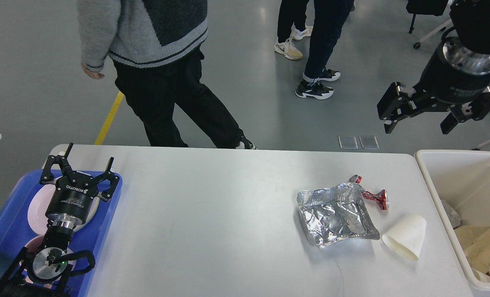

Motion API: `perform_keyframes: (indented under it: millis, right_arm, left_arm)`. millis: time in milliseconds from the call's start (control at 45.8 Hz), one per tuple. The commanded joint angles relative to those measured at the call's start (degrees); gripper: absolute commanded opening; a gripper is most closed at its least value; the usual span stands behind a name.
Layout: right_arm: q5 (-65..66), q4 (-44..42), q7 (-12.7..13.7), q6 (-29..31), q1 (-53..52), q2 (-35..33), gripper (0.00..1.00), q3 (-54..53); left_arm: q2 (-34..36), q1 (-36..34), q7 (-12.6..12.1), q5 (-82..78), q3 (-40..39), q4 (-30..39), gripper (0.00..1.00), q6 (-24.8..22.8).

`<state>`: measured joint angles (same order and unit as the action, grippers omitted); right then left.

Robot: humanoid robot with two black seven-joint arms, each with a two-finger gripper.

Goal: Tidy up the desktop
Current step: 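Lower the right gripper toward the white paper cup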

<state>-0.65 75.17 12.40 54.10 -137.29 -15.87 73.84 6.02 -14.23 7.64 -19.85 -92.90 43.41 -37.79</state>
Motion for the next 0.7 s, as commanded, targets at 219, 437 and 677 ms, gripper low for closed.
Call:
perform_keyframes:
  millis: [219,437,677]
  right_arm:
    - [-0.1,18.4,0.0,0.9,-13.0,-0.1,1.0,-0.1]
    - [-0.1,18.4,0.0,0.9,-13.0,-0.1,1.0,0.0]
    - [-0.1,17.9,0.0,0.9,-12.7,-0.4,1.0,0.4]
  left_arm:
    - [0.0,0.0,0.0,0.0,0.0,0.0,0.96,0.0]
    - [0.0,0.0,0.0,0.0,0.0,0.0,0.96,0.0]
    - [0.0,0.0,0.0,0.0,0.0,-0.1,0.96,0.0]
